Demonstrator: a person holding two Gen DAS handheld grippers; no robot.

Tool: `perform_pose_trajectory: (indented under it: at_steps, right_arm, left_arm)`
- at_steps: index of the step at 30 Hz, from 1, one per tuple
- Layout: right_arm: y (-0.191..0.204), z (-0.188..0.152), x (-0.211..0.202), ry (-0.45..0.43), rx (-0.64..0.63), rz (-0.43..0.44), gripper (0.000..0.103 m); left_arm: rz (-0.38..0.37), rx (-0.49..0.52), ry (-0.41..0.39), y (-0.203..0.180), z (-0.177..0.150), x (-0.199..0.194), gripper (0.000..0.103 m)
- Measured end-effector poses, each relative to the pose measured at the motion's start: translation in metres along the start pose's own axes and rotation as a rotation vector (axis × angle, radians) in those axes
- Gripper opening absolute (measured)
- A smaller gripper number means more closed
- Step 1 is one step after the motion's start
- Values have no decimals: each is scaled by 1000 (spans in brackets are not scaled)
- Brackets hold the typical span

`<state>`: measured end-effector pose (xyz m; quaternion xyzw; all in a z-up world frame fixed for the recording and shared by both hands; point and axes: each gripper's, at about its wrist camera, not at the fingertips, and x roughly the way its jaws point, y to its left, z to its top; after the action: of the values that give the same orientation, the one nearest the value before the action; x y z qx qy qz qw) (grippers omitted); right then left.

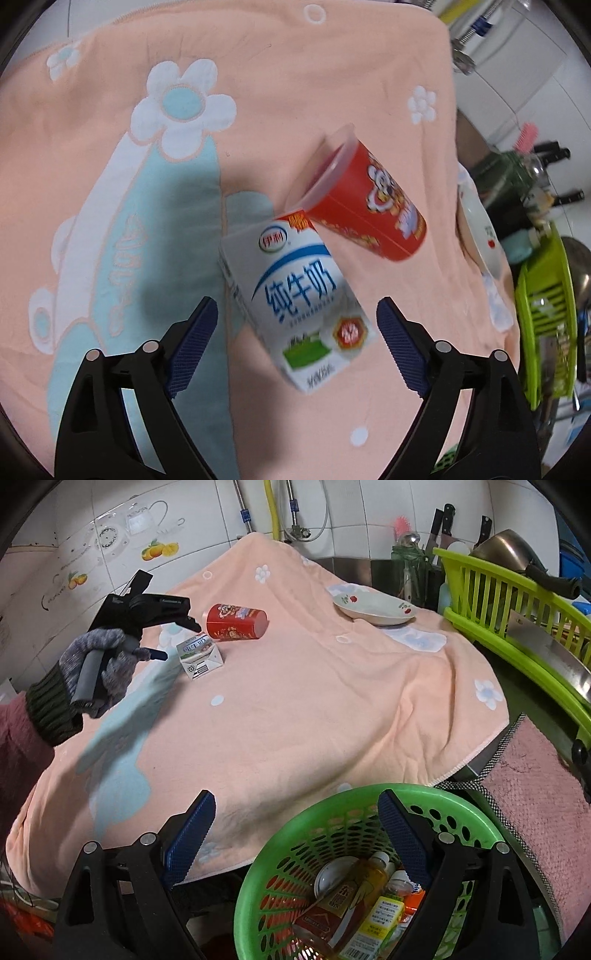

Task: Collect trash
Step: 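Grasp the white Yili milk carton with the left gripper while the right gripper approaches the red cup, then grasp the red printed paper cup with the right gripper while the left gripper holds the carton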

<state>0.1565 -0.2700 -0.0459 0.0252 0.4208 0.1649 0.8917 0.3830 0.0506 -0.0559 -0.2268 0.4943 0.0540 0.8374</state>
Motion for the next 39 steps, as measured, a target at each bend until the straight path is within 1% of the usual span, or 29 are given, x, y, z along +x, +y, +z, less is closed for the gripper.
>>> perform_pose_trajectory:
  at_steps: [7,14,17,21,25,29,31,35,39]
  right_arm:
    - [-4,-1,12,24,-4,13,87]
    - [-8,4,23,37,-15,18,87]
    - [-7,6,27,43,-19,22,87]
    - [-7,7,34,56,-22,24,87]
    - [-7,8,39,67,-22,25,87]
    - [-4,13,40,63,-38,33,87]
    - [-1,18,41,58,-49,34,87]
    - [3,36,47,51,-72,51,87]
    - [13,59,59,55,-115,65,86]
  left_arm:
    - [38,-44,28,-3,11,23,88]
    - [84,-71,54,-6,13,40,88]
    - [101,-98,67,-4,14,49,88]
    - [110,-100,56,-5,16,50,83]
    - [103,-86,50,0,16,43,77]
    - [67,-63,60,4,12,32,74]
    - [53,-34,63,7,9,24,73]
    - [22,24,59,15,1,5,72]
    - [3,67,64,33,-10,-17,72]
